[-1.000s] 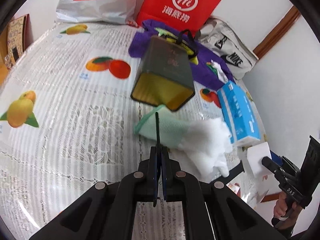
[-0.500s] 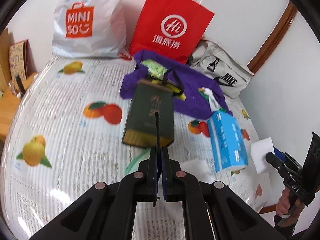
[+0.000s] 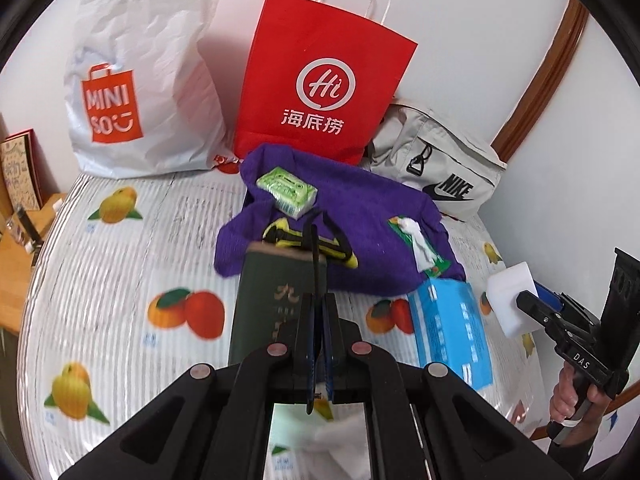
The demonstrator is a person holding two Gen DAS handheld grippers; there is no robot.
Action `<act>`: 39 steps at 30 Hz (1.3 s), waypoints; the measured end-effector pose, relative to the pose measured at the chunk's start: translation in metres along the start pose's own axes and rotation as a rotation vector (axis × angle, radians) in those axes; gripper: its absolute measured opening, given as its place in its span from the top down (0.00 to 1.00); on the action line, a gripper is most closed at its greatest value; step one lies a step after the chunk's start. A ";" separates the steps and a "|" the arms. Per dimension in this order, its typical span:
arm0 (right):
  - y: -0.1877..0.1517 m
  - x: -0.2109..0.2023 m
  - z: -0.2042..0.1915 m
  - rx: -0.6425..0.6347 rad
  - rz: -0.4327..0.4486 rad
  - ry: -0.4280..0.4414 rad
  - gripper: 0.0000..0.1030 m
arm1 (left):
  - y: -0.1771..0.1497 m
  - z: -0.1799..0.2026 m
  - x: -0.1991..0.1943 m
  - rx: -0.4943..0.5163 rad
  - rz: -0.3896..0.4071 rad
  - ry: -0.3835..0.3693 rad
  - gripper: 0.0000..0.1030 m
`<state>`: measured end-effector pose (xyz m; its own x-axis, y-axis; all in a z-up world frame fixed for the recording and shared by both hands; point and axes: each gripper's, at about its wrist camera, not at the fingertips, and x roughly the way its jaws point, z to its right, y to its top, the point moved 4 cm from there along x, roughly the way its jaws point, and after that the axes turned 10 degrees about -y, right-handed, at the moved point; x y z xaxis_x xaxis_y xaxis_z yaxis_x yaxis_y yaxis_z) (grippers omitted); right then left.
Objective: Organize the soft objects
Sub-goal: 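Carry the yellow bag with the left tool while the right tool carries the sponge to the towel, then lower the yellow bag and sponge onto the purple towel and open both tools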
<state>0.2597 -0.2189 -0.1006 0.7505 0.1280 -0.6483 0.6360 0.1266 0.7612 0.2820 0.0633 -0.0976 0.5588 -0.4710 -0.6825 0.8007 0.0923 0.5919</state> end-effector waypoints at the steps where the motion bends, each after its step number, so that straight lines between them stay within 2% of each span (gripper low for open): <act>1: 0.002 0.004 0.002 0.000 -0.002 -0.005 0.56 | 0.003 -0.001 0.004 -0.003 -0.002 0.001 0.96; 8: 0.020 0.040 0.019 0.025 -0.026 -0.015 0.56 | 0.030 -0.006 0.035 -0.015 -0.029 -0.020 0.96; 17: 0.037 0.081 0.022 0.012 -0.052 -0.024 0.56 | 0.045 -0.013 0.099 -0.012 -0.116 -0.033 0.96; 25: 0.047 0.111 0.020 -0.016 -0.074 -0.022 0.56 | 0.067 -0.016 0.123 -0.007 -0.097 -0.060 0.96; 31: 0.053 0.134 0.022 -0.016 -0.094 -0.025 0.56 | 0.095 -0.016 0.137 0.013 -0.083 -0.053 0.96; 39: 0.057 0.157 0.023 -0.029 -0.118 -0.031 0.56 | 0.113 -0.022 0.165 0.007 -0.098 -0.036 0.96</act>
<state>0.4184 -0.2139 -0.1586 0.6761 0.0803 -0.7325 0.7153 0.1671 0.6785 0.4690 0.0157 -0.1528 0.4695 -0.5087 -0.7217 0.8497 0.0381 0.5259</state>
